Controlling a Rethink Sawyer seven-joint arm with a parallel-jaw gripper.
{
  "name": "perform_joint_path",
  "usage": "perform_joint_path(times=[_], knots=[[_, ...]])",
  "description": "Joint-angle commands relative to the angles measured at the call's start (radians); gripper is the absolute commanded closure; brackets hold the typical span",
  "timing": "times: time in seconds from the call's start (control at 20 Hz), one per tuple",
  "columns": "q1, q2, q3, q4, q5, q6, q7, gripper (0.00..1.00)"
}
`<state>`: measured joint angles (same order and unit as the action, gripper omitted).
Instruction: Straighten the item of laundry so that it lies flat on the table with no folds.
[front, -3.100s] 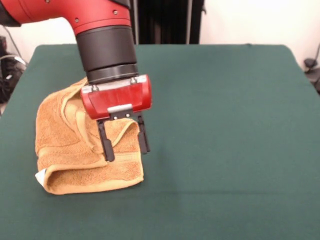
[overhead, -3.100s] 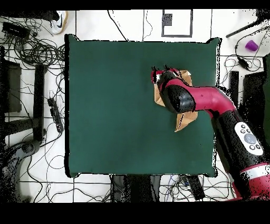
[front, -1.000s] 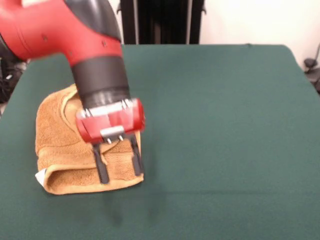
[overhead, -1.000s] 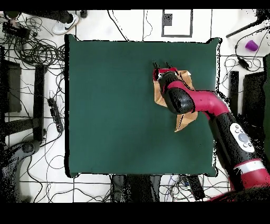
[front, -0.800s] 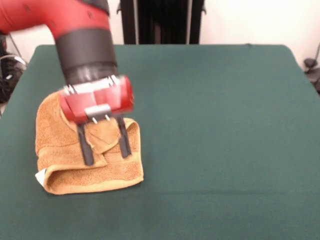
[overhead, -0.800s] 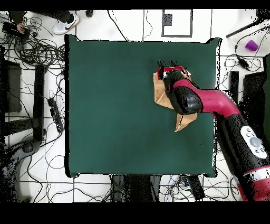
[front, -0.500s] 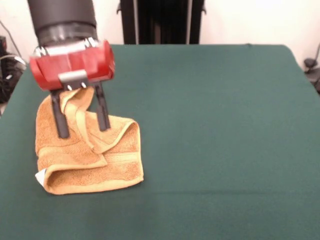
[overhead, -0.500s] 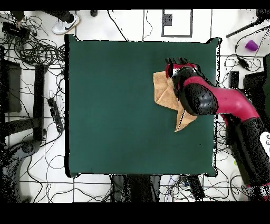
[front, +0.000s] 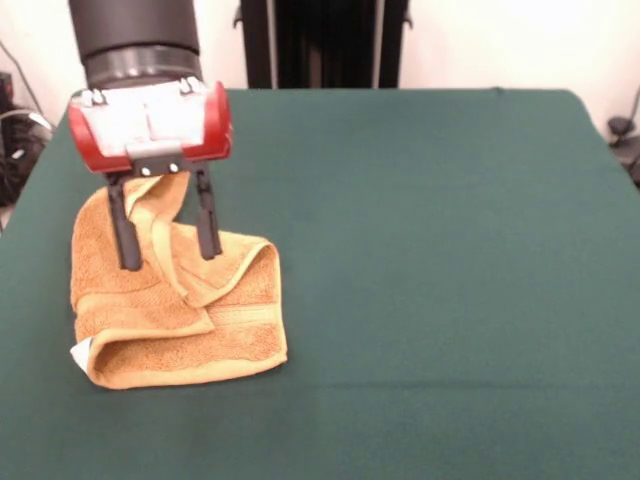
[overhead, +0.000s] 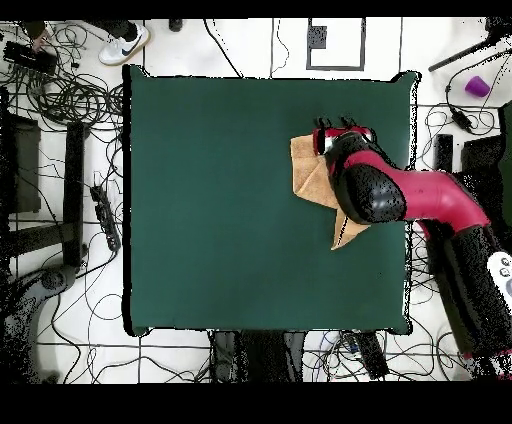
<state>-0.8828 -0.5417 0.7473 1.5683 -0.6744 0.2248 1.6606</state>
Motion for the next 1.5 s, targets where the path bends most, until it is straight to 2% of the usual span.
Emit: perform_joint_path(times=[0.05, 0.35, 0.55, 0.8, 1.0, 1.15, 1.3, 1.5], knots=[[0.122, 0.074, -0.157, 0.108, -0.027, 0.104, 0.088, 0.00], [0.182, 0.074, -0.223, 0.089, -0.040, -0.012, 0.135, 0.00], [0.187, 0.100, -0.235, 0.063, -0.058, -0.050, 0.104, 0.00], [0.109, 0.152, -0.148, 0.046, -0.064, -0.047, 0.010, 0.00], [0.063, 0.217, -0.074, -0.003, -0.099, -0.142, -0.005, 0.00], [0.052, 0.243, -0.030, -0.041, -0.118, -0.186, -0.002, 0.00], [0.055, 0.263, 0.008, -0.088, -0.126, -0.175, -0.012, 0.00], [0.088, 0.280, 0.019, -0.147, -0.134, -0.204, 0.018, 0.00]])
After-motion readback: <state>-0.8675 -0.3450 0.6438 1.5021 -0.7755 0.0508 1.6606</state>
